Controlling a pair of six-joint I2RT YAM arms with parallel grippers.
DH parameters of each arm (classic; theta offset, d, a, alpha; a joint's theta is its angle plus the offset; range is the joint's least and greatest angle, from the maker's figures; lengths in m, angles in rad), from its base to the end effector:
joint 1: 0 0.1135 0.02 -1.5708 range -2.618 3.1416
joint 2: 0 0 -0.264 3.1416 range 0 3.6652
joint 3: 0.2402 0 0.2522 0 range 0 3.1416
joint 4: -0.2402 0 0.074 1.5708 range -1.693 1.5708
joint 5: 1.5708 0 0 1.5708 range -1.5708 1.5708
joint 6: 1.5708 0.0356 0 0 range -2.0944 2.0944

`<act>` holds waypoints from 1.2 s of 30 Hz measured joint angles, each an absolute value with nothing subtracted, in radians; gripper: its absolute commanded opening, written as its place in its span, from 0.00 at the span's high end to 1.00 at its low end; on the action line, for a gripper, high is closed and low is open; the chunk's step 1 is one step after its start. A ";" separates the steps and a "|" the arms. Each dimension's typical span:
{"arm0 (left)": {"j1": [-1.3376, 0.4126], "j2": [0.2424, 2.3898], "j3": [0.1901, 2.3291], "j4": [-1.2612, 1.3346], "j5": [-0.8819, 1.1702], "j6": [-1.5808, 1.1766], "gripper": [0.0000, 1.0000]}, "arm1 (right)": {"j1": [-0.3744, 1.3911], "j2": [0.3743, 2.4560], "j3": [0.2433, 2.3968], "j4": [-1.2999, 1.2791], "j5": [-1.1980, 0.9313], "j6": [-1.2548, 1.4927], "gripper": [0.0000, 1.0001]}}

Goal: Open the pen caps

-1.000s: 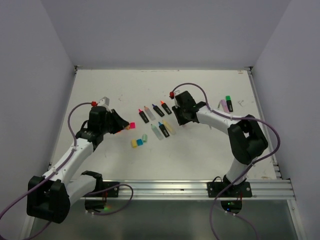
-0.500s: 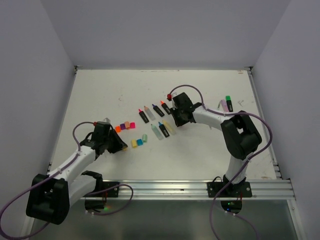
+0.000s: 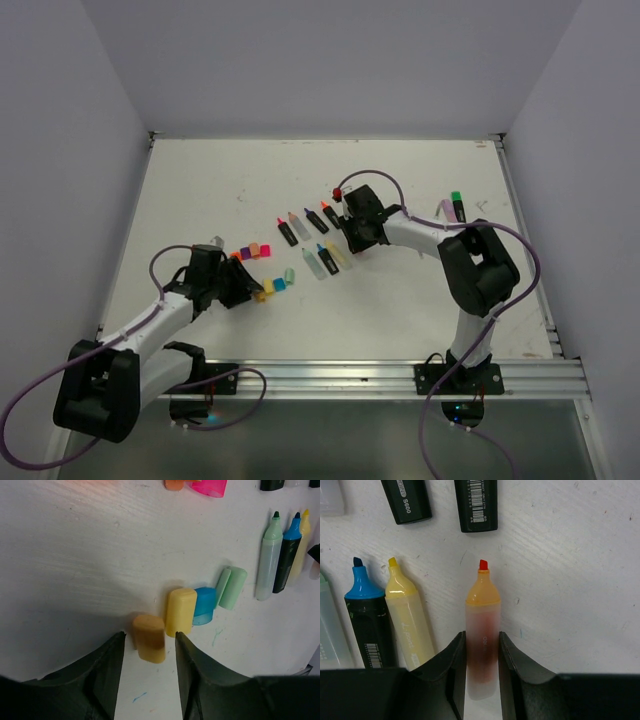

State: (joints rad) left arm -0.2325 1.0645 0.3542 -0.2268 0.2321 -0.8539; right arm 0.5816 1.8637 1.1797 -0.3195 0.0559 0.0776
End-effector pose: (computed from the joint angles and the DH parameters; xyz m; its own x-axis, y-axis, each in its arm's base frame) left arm 0.1744 -0.0497 0.1426 -0.7842 -0.5682 -0.2493 -0.3567 0.7416 -0.5682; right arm 0.3210 0.2087 0.1656 -0.7432 -0.3959 -0.5394 -0.4672 0.8841 -0.0053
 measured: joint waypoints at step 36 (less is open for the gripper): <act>-0.318 0.963 0.701 -0.291 0.160 -0.791 0.21 | 0.032 1.761 1.281 -0.445 0.255 0.181 0.51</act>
